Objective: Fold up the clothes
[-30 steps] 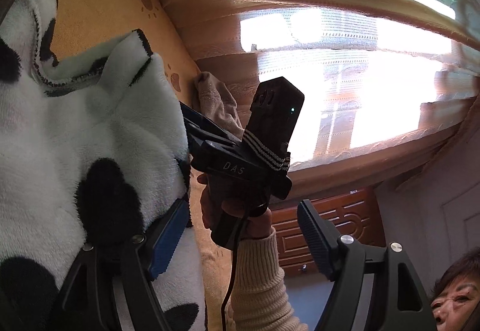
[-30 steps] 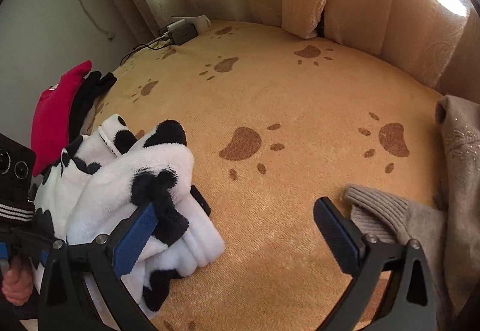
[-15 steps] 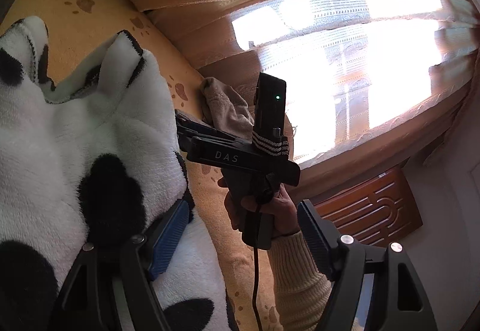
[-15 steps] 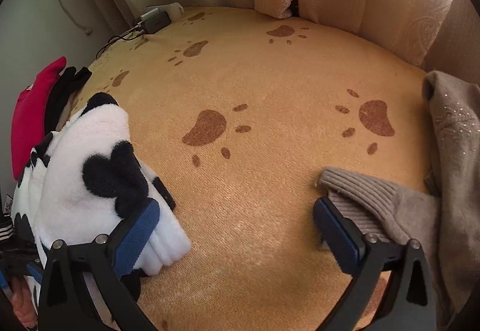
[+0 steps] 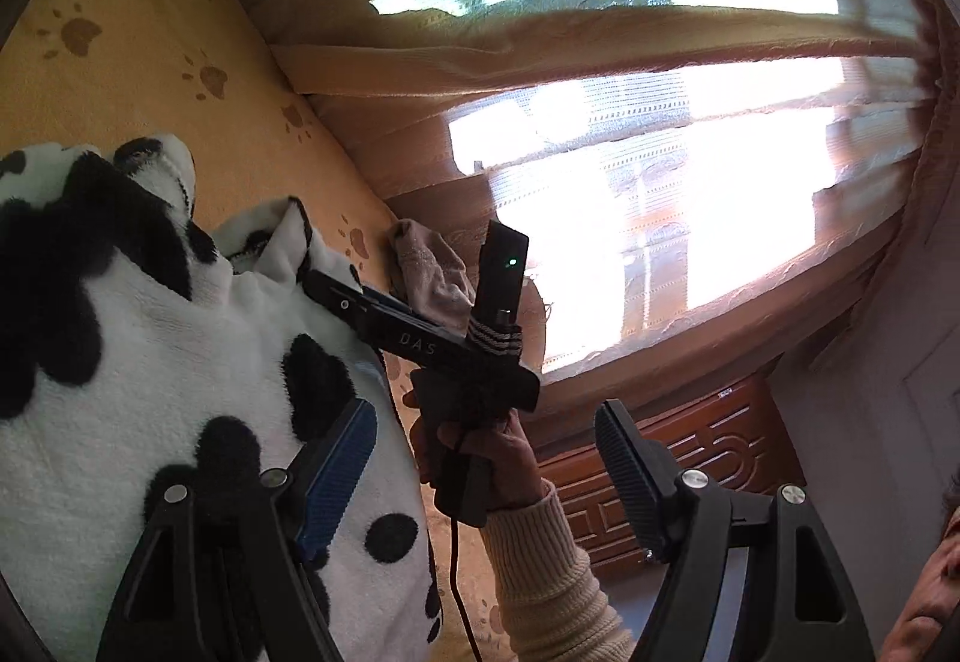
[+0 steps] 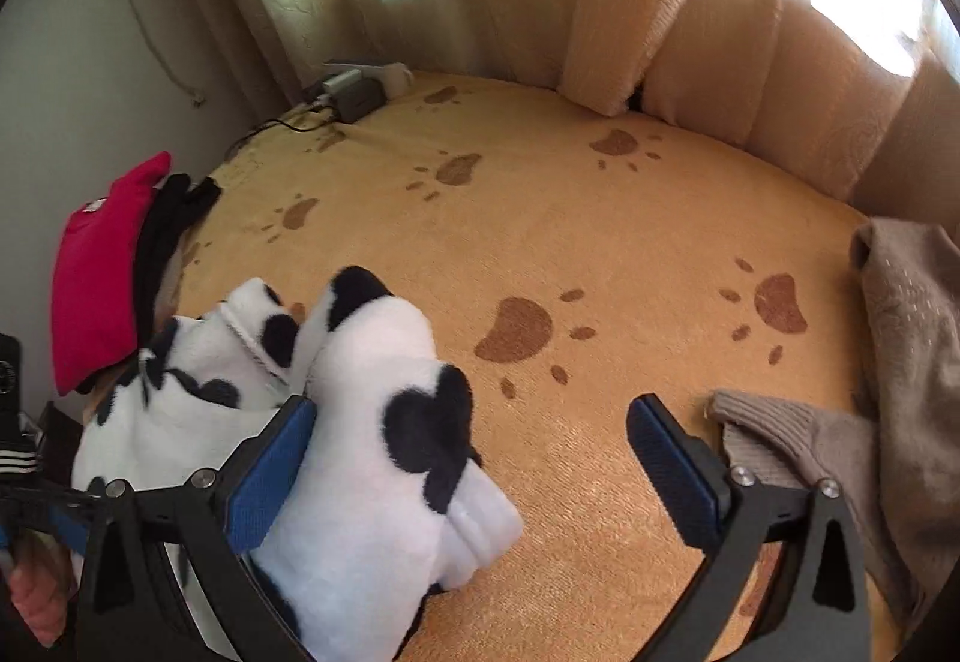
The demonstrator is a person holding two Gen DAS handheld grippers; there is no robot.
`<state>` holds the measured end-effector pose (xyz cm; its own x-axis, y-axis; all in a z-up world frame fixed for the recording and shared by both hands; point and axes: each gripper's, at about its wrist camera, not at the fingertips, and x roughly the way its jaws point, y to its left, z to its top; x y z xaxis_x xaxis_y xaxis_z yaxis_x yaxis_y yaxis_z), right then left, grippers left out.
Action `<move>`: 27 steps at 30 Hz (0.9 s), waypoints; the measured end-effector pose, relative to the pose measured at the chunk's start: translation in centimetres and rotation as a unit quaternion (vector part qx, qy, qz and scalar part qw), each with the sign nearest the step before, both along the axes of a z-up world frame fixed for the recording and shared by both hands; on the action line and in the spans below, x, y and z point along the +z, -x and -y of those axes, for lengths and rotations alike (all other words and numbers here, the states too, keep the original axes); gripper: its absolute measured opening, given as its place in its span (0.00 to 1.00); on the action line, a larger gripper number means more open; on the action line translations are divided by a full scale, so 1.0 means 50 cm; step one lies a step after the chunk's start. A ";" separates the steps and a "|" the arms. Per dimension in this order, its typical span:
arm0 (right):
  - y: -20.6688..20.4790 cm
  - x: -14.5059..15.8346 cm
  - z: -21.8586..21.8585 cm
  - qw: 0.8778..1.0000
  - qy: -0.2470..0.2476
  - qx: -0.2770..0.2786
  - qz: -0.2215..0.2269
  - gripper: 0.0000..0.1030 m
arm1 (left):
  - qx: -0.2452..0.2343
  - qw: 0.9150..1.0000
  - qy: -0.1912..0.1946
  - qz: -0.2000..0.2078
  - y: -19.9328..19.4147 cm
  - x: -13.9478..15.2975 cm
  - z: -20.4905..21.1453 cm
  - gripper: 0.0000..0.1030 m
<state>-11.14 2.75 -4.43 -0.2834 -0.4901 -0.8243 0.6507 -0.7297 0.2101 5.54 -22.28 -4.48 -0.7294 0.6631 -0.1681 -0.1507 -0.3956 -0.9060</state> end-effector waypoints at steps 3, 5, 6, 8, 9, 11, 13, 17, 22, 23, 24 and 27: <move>-0.003 -0.043 -0.019 0.999 -0.003 -0.042 0.012 1.00 | 0.015 1.000 0.018 0.005 -0.019 -0.018 0.026 0.77; -0.013 -0.048 -0.023 0.998 0.000 -0.056 0.002 1.00 | 0.014 1.000 0.018 0.014 -0.017 -0.037 0.034 0.77; -0.015 -0.047 -0.021 0.998 -0.003 -0.056 0.000 1.00 | 0.012 1.000 0.023 0.015 -0.016 -0.044 0.037 0.77; -0.016 -0.043 -0.020 0.998 -0.006 -0.055 0.000 1.00 | 0.006 0.999 0.052 0.001 -0.023 -0.041 0.027 0.77; -0.015 -0.036 -0.023 0.998 -0.005 -0.056 0.001 1.00 | 0.001 0.998 0.064 -0.006 -0.020 -0.039 0.017 0.77; -0.026 0.001 -0.029 0.998 0.013 -0.055 -0.020 1.00 | -0.010 0.998 0.068 -0.017 -0.017 -0.035 0.006 0.77; -0.049 0.056 -0.030 0.996 0.048 -0.050 -0.048 1.00 | -0.021 0.999 0.031 -0.030 -0.025 -0.028 0.023 0.77; -0.114 0.116 0.011 0.993 0.087 -0.016 -0.079 1.00 | 0.011 0.999 -0.011 -0.039 -0.059 0.003 0.100 0.77; -0.194 0.096 0.085 0.995 0.054 0.012 -0.085 1.00 | 0.109 0.994 0.003 -0.024 -0.125 0.024 0.216 0.77; -0.210 0.092 0.099 0.995 0.047 0.018 -0.086 1.00 | 0.129 0.991 0.006 -0.021 -0.138 0.028 0.239 0.77; -0.226 0.088 0.114 0.995 0.040 0.024 -0.087 1.00 | 0.139 0.990 0.006 -0.010 -0.141 0.021 0.252 0.77; -0.274 0.076 0.158 0.995 0.020 0.041 -0.091 1.00 | 0.138 0.990 -0.017 0.027 -0.141 -0.021 0.277 0.77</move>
<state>2.56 -5.17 -0.65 -0.3839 -0.5495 -0.7421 0.7371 -0.6664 0.1121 12.59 -36.12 -5.56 -0.8739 0.4464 -0.1927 0.0077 -0.3836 -0.9235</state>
